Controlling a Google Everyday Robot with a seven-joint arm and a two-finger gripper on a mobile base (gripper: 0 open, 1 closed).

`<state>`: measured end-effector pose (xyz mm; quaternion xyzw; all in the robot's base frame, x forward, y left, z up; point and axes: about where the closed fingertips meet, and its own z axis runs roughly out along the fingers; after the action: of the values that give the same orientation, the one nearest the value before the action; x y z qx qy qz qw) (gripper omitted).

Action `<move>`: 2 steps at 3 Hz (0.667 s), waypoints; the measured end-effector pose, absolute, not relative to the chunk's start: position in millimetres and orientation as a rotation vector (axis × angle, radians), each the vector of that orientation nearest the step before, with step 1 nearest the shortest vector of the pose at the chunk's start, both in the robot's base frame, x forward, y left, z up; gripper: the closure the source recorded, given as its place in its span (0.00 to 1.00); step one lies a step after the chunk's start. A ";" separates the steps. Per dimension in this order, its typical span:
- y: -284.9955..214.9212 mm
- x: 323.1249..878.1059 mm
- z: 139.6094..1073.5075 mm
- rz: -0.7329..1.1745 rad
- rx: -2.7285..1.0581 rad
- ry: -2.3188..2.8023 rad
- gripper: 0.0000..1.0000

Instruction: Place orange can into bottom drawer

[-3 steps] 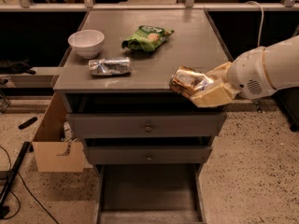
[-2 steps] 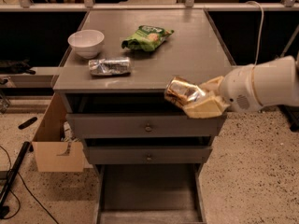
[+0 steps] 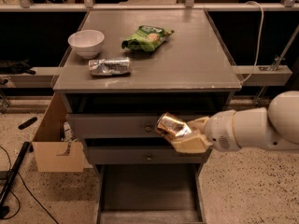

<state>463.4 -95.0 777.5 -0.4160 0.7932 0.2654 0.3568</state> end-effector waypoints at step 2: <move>-59.6 436.8 659.5 0.841 -1.110 2.102 1.00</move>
Offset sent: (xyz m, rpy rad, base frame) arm -0.0378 0.0506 -0.1906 0.0496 0.2050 0.1135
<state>436.8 -59.6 659.5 -0.4194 0.7938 0.3177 0.3051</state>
